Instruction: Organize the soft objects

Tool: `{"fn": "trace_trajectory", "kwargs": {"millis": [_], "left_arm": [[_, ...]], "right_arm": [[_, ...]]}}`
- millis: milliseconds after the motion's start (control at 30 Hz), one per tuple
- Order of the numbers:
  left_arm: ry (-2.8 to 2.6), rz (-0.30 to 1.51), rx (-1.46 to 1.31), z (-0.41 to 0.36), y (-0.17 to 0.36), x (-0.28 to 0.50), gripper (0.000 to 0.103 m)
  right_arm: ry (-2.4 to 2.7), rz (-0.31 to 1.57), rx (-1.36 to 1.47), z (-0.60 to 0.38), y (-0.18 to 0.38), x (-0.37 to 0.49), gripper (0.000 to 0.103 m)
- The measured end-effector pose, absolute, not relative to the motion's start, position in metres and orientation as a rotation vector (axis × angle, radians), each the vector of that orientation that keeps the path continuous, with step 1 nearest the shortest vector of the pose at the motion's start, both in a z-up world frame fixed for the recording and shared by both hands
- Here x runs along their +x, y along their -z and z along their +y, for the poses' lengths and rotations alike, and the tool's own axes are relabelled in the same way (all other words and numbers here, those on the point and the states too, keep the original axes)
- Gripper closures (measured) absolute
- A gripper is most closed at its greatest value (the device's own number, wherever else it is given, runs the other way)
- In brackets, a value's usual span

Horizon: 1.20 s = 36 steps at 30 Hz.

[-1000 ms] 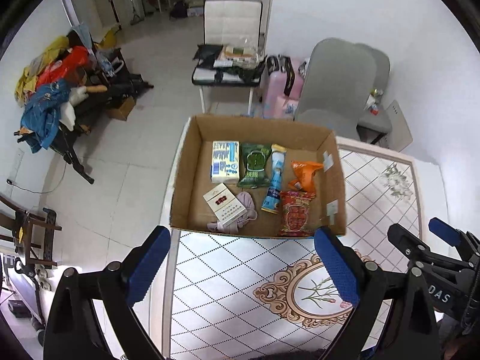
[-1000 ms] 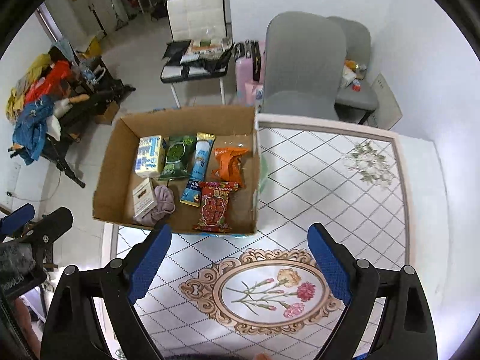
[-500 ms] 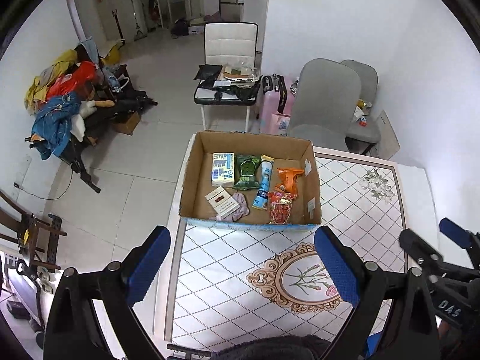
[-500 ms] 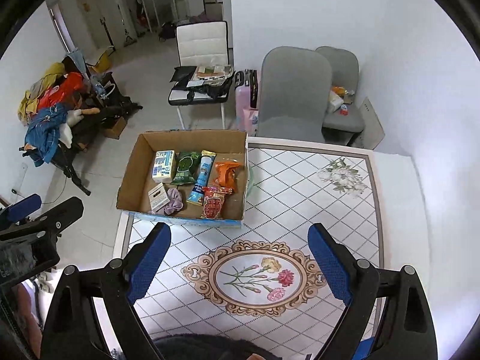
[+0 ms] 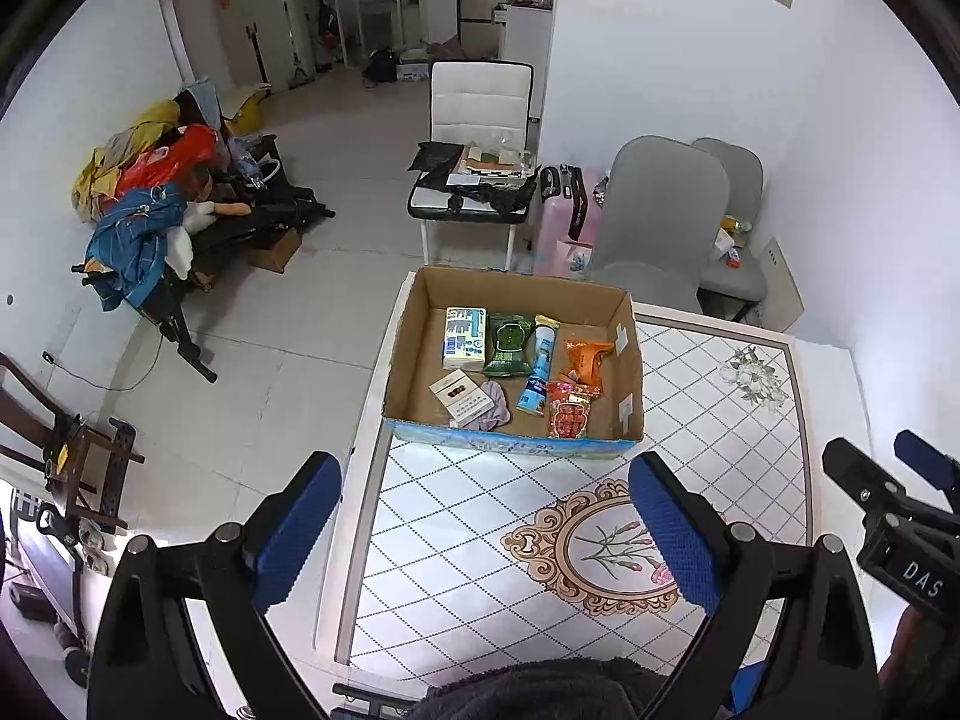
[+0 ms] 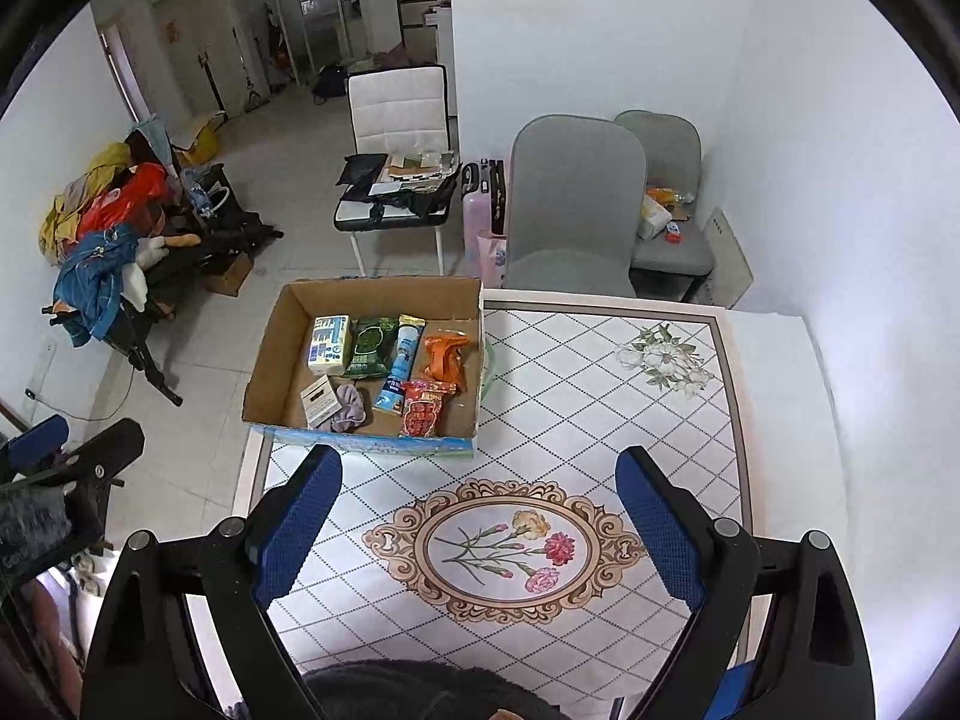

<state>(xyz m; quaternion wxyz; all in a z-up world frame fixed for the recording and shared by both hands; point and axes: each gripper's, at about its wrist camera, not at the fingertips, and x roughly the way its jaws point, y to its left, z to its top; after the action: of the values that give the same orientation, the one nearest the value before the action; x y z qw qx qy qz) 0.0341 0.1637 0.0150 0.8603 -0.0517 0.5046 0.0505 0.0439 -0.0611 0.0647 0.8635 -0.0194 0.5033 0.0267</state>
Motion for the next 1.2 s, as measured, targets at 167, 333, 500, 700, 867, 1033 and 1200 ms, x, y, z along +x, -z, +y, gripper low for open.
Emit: {"fn": "trace_trajectory", "kwargs": {"millis": [167,333,500,700,867,1033,1200], "left_arm": [[-0.103,1.057,-0.102,0.161,-0.016,0.032,0.005],[-0.100,1.053,-0.088,0.158,-0.016,0.030,0.005],[-0.097,1.065,-0.073,0.154,-0.012,0.030,0.005],[-0.090,1.063,-0.063,0.153,-0.012,0.027,0.005],[-0.082,1.059,-0.062,0.152,-0.014,0.028,0.005],[-0.076,1.061,-0.057,0.151,-0.015,0.029,0.005],[-0.067,1.061,-0.052,0.149,-0.016,0.030,0.005]], "right_arm": [[-0.056,1.042,-0.045,-0.062,-0.070,0.040,0.008],[-0.053,1.041,-0.062,-0.057,-0.071,0.037,0.008],[-0.037,1.040,-0.082,-0.055,-0.070,0.035,0.008],[-0.014,1.039,-0.085,-0.057,-0.069,0.035,0.008],[0.000,1.037,-0.080,-0.060,-0.069,0.034,0.008],[0.011,1.029,-0.074,-0.062,-0.071,0.033,0.008],[0.014,1.023,-0.070,-0.064,-0.072,0.032,0.008]]}}
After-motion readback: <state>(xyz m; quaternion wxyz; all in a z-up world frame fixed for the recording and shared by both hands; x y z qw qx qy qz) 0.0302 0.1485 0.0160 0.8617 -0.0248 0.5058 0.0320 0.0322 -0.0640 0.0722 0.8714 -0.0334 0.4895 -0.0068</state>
